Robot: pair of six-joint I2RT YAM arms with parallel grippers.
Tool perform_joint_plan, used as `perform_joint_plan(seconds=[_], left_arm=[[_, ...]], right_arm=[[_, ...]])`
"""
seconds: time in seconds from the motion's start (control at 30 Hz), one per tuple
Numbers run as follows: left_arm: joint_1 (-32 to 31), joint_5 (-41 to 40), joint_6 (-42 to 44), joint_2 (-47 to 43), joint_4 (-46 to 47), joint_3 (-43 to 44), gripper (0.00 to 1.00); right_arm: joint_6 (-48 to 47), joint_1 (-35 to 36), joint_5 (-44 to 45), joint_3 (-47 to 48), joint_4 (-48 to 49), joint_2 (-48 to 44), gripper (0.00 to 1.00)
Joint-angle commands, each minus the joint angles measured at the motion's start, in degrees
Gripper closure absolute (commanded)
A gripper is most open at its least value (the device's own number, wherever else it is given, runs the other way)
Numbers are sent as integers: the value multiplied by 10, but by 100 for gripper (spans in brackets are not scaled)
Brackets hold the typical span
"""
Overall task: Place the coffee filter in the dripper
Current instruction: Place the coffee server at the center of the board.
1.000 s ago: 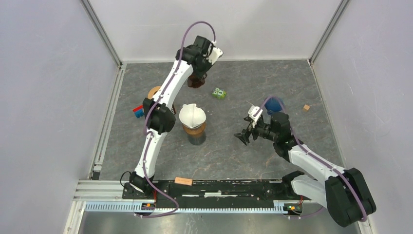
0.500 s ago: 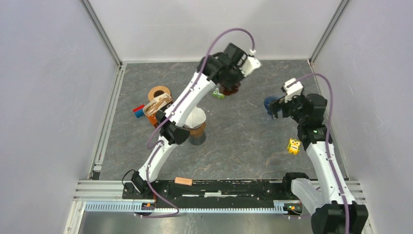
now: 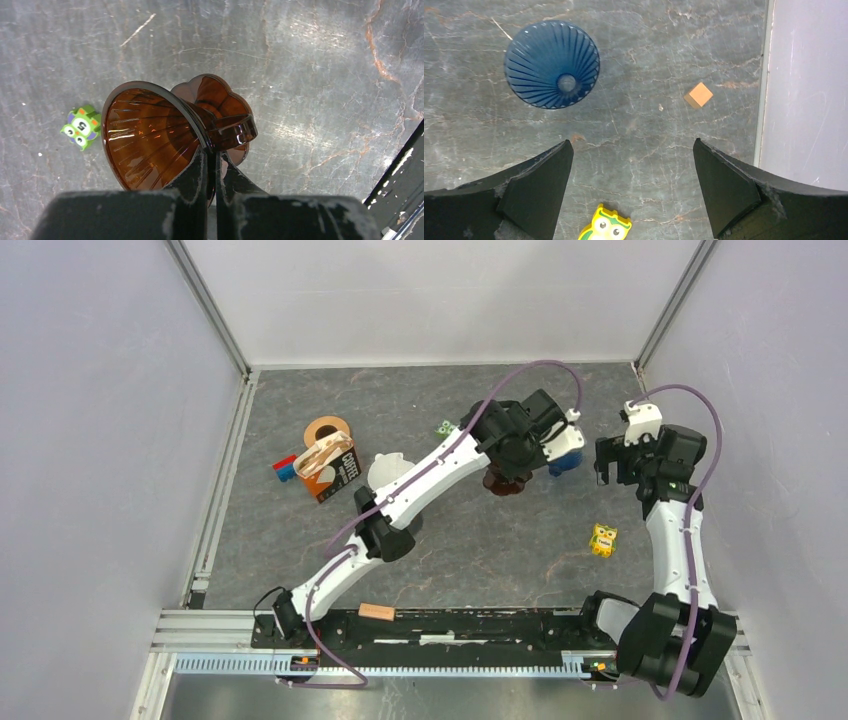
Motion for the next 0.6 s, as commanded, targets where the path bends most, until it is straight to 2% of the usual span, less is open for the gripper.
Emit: perform_joint_plan(seconds=[0.0,0.57], left_arm=[[-11,-29,-30,11,-5,10,98],[-30,-67,-76,91,6,22,98]], right_arm=[[-13,-20,-6,27,18,17,3],[-19,-24,-34,31,24,77,3]])
